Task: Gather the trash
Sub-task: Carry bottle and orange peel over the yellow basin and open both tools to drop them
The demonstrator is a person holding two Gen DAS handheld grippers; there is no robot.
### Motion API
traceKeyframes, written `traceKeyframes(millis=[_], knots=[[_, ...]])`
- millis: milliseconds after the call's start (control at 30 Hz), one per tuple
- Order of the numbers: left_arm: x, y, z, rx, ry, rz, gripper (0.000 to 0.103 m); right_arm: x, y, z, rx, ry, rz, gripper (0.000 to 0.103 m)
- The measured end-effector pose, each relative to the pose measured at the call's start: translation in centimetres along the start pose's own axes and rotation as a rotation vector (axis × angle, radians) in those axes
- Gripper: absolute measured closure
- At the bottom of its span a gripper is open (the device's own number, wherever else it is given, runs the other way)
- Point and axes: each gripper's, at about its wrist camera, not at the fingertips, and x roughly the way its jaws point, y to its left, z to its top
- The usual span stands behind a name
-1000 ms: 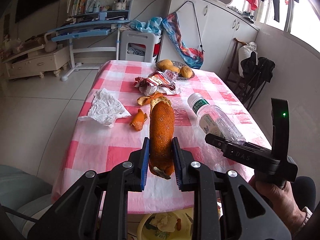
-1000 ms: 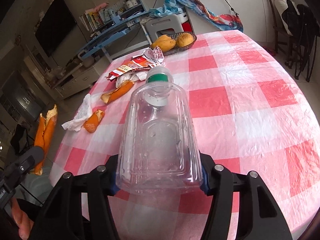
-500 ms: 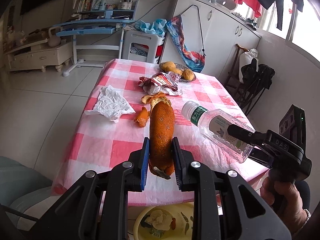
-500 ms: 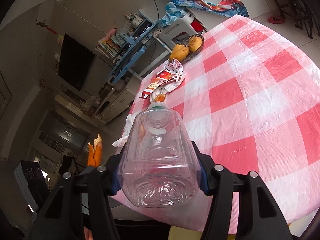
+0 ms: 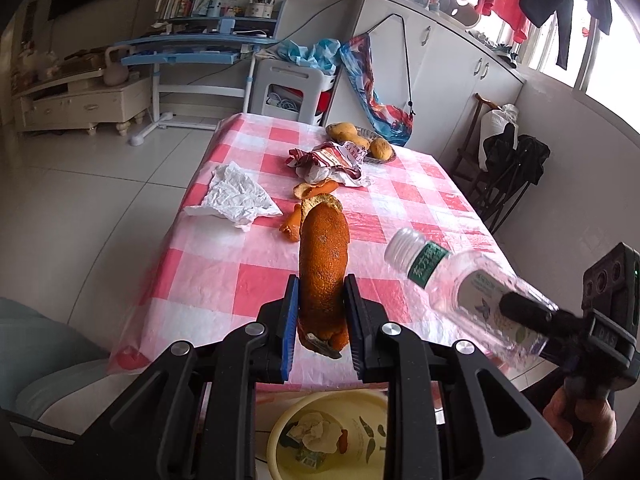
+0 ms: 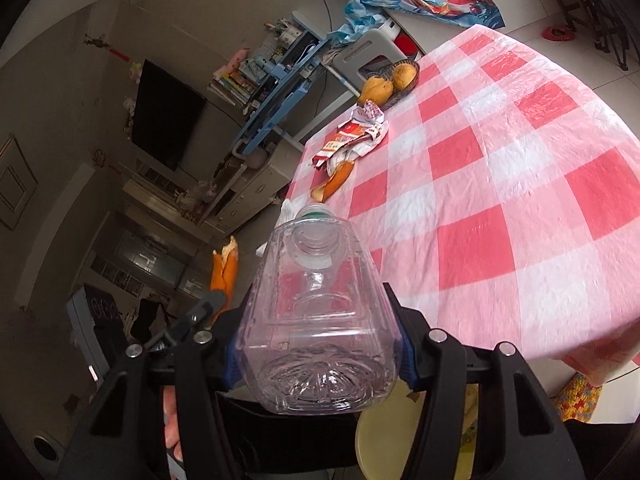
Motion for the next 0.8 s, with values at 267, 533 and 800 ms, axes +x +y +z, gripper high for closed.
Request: traceKeyframes(millis=[267,533,800], knots=[[-1.3,0.3,-0.9,-0.005,-0.007,-0.011,0.082,-0.1,3.7,-5.2,-0.224,0.182,-0.072,0.046],[-2.7,0.3,-2.6,0.009,-0.003,-0.011,0.082,1.4,5.7,-8.6,-0.429,0.302,-0.150,0.046],[-3.8,-0.8,-4.9,0.050,0.020,-0.020,0.082,3.0,4.7,-9.8,-0.476,0.338,-0.293,0.043]])
